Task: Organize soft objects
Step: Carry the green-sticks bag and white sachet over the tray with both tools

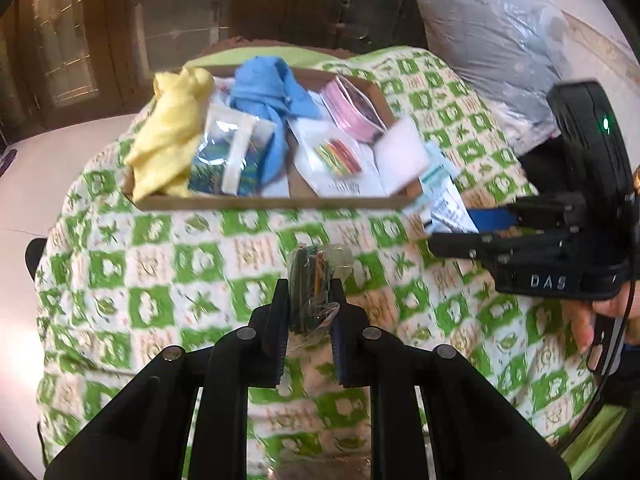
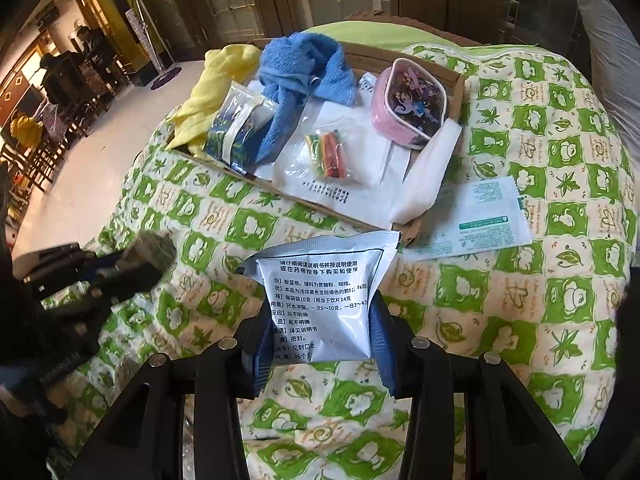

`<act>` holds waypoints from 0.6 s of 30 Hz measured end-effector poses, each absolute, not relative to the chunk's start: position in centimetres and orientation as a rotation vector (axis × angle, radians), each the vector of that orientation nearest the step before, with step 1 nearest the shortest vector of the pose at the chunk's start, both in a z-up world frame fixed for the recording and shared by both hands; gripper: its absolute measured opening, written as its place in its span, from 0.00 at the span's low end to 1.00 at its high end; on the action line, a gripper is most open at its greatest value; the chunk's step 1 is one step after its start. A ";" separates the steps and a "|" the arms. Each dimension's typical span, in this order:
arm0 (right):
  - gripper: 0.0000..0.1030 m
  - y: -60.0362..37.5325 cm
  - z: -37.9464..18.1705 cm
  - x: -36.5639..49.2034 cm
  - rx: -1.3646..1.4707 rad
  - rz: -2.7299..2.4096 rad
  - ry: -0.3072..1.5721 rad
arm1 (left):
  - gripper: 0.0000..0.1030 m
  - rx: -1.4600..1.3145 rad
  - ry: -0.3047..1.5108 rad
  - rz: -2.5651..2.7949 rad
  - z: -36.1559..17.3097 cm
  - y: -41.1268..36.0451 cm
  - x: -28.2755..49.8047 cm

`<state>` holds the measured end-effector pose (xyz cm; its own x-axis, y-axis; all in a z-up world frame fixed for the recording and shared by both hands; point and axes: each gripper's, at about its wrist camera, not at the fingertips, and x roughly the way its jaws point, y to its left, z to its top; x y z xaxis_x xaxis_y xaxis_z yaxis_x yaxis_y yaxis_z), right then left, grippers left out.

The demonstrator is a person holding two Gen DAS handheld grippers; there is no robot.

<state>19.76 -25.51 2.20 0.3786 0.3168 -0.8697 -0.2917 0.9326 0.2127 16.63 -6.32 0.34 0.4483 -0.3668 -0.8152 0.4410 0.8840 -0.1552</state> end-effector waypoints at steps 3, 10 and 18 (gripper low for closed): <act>0.41 -25.4 2.0 20.2 0.026 0.391 1.120 | 0.15 0.088 0.982 -0.494 0.6 -6.4 17.5; 0.41 -25.0 2.1 21.9 0.026 0.402 1.107 | 0.15 0.073 0.976 -0.476 1.4 -6.6 21.0; 0.41 -24.9 2.6 24.7 0.045 0.393 1.067 | 0.15 0.038 0.970 -0.437 2.3 -6.4 25.8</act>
<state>24.66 -24.92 2.61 0.4201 0.3351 -0.8433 -0.2923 0.9298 0.2239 25.84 -6.41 2.27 0.4854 -0.3422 -0.8046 0.3757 0.9126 -0.1614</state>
